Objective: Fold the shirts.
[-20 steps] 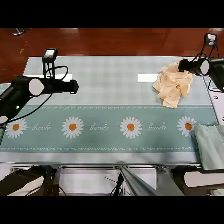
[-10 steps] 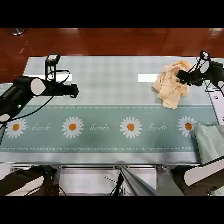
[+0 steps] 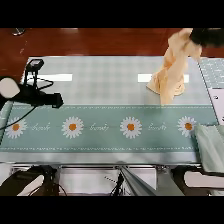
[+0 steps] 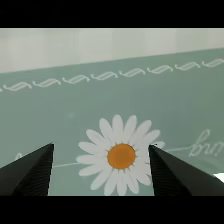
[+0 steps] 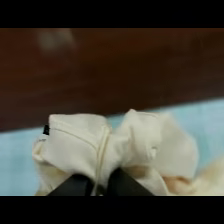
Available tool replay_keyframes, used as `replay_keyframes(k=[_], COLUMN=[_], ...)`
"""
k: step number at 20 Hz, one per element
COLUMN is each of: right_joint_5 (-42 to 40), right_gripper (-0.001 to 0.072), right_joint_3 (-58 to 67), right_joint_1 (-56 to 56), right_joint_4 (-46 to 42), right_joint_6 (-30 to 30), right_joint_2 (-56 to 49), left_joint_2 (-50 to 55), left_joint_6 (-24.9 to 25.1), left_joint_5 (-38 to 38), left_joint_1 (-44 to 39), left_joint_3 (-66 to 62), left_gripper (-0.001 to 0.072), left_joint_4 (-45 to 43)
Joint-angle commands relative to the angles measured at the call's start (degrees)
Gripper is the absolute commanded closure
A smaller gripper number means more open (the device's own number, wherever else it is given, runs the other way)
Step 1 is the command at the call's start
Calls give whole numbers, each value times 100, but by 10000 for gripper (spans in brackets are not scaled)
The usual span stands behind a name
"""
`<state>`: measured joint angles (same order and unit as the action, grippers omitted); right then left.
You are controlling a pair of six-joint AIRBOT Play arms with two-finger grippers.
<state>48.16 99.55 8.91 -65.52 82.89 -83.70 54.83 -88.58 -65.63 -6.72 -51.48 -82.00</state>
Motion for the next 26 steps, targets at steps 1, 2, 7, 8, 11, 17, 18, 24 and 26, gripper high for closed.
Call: replay_keyframes(k=[1, 2, 7, 8, 11, 17, 18, 24, 26], right_joint_5=[205, 258, 291, 337, 793, 1648, 1582, 656, 638], right_gripper=[684, 684, 685, 685, 685, 685, 684, 684, 683], right_joint_3=[857, 1058, 1847, 1847, 1845, 400, -50, -2100, -2212], right_joint_1=[-505, -737, -1655, -1851, -2549, -3908, -4148, -5047, -5202], right_joint_4=[245, 87, -87, -94, -103, -105, -105, -37, 278], right_joint_6=[-568, -588, -579, -584, -669, -254, -114, 793, 817], right_joint_2=[938, 1143, 1751, 1853, 2013, 1895, 1836, 772, 199], left_joint_2=[-1268, -1604, -2811, -2868, -2874, -2870, -2870, -2870, -2870], left_joint_6=[-109, -374, -894, -942, -1034, -1032, -1034, -1012, -1012], left_joint_5=[46, 111, 675, 732, 1012, 1414, 1419, 1425, 1423], left_joint_1=[92, 111, 111, 111, 111, 111, 111, 111, 111], left_joint_3=[981, 1276, 2291, 2310, 2310, 2310, 2310, 2310, 2310], left_gripper=[4, 4, 5, 5, 5, 5, 5, 5, 4], left_joint_4=[546, 555, 557, 557, 662, 706, 706, 699, 699])
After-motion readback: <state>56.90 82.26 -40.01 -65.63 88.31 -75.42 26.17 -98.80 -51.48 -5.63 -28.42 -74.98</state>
